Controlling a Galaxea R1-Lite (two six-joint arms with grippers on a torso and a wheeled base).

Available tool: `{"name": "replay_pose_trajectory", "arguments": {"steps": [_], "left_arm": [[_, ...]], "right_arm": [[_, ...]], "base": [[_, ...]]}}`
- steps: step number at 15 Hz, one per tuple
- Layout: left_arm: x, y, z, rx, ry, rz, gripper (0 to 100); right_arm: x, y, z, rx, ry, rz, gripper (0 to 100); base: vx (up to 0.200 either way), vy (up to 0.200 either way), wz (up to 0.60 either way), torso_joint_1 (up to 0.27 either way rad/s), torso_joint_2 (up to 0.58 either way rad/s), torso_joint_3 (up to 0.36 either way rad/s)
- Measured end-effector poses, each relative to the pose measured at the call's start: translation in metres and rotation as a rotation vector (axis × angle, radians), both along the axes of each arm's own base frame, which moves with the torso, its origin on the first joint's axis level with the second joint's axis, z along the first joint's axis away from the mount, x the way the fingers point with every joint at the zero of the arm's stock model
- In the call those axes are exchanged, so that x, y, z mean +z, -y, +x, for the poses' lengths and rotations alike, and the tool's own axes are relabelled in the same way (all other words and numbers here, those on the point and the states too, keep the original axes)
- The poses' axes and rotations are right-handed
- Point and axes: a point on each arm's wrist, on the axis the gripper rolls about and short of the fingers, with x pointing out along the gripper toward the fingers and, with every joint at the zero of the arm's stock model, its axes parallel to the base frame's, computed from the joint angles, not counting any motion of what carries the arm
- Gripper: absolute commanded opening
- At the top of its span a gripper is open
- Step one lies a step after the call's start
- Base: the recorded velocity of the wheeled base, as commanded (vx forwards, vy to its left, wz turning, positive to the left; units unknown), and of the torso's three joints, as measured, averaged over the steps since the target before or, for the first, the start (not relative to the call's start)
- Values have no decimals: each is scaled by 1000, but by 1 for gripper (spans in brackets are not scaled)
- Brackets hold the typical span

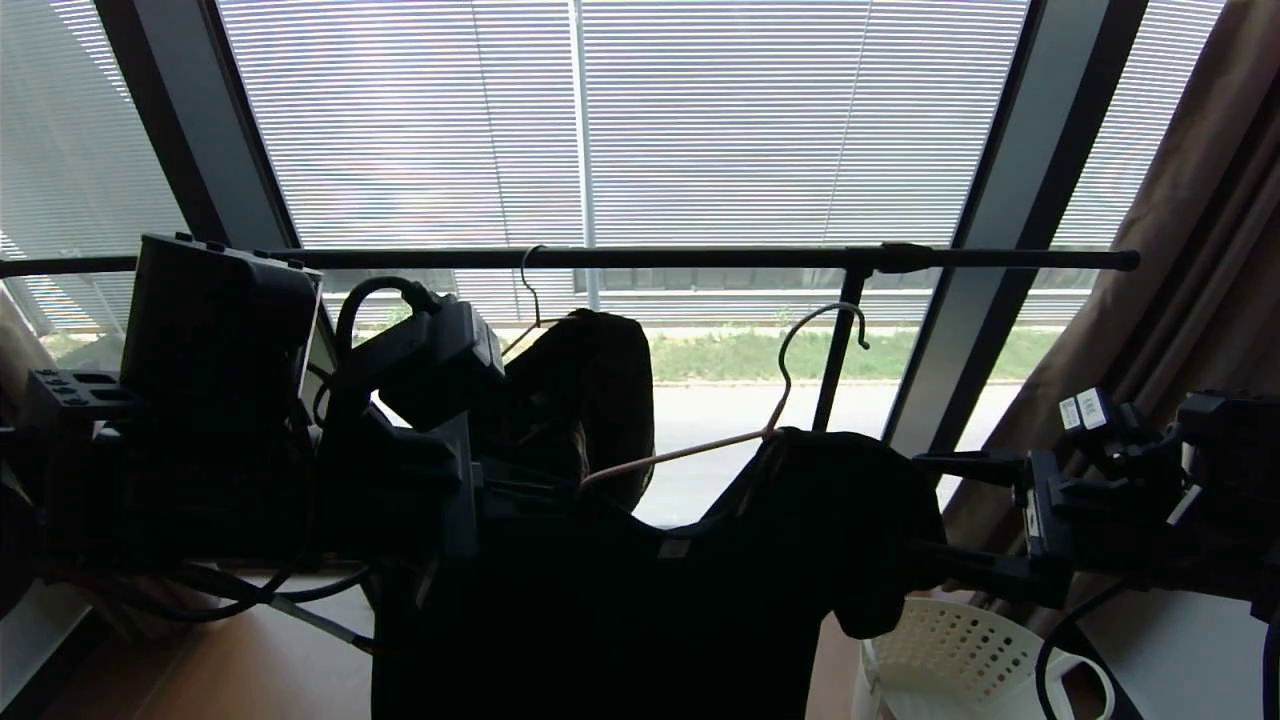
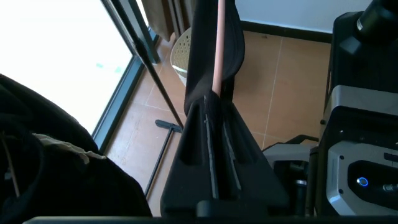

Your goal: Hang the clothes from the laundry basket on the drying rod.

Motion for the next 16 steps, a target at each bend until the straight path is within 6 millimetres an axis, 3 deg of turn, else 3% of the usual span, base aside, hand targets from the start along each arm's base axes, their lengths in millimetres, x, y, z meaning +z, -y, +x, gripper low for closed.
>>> {"name": "replay_pose_trajectory", "arguments": {"steps": [13,14,16], "left_arm": [[17,-21,-19,26,9,-71,0],[17,-21,-19,27,10,-72,0],[17,-22,-20,27,11,-73,0]], "right_arm": [[-21,4,18,-20,-25,-7,100],[-21,4,18,-20,-18,-10,0],[-22,5,18,-24,-13,-11,0]], "base": [[0,0,0,0,0,0],[0,0,0,0,0,0],[0,0,0,0,0,0]]}}
